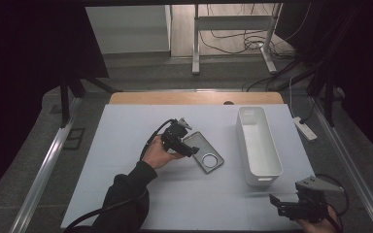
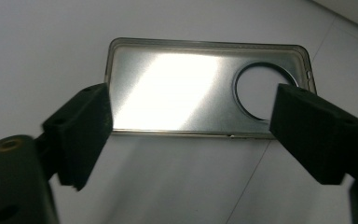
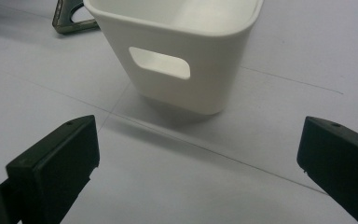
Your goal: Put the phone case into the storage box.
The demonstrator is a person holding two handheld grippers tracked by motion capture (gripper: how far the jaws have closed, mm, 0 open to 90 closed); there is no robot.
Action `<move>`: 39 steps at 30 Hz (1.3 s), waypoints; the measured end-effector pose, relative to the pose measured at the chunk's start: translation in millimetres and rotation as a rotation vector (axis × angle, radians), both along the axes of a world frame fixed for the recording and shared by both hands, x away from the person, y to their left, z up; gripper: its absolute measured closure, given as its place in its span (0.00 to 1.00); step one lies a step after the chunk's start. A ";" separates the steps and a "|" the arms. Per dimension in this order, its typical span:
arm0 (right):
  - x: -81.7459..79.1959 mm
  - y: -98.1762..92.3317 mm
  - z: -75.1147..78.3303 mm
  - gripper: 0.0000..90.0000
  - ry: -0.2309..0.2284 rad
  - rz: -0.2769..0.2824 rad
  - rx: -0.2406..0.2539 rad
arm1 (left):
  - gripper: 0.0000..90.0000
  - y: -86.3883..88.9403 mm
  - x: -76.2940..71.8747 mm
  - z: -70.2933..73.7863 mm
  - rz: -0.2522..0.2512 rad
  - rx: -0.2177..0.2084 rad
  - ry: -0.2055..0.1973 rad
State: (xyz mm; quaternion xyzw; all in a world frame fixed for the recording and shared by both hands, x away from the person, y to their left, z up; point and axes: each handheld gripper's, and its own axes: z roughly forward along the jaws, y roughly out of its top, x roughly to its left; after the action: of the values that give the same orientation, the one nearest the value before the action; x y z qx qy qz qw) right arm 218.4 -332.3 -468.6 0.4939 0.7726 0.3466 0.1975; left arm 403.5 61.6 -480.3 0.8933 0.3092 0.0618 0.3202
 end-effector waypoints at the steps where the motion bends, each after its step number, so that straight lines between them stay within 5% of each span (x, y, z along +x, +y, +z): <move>1: 0.0 0.0 0.0 0.00 0.000 0.000 0.000 | 0.20 -0.2 0.6 -0.4 -0.007 0.015 -0.002; 6: 0.1 0.0 0.0 0.00 0.001 0.000 0.001 | 0.62 -2.8 5.1 0.9 -0.004 0.009 0.019; 10: 0.4 -0.1 -0.1 0.00 0.004 0.000 0.002 | 0.88 -5.4 7.7 -1.2 -0.009 0.036 0.025; 13: 0.3 0.1 0.0 0.00 0.006 0.003 -0.001 | 0.98 -7.9 9.5 -5.0 -0.008 0.046 0.033; 29: 1.0 -0.8 -0.2 0.00 0.013 0.000 0.007 | 0.99 -14.0 25.0 -26.3 0.028 0.104 0.028; 39: 1.1 -0.5 -0.4 0.00 0.012 0.003 0.005 | 0.99 -2.3 28.8 -36.6 0.057 0.080 0.046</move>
State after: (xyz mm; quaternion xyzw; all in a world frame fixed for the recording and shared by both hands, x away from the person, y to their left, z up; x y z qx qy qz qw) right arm 219.6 -332.8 -469.1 0.4955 0.7735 0.3460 0.1911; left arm 432.3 59.2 -516.9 0.8975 0.3389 0.0629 0.2750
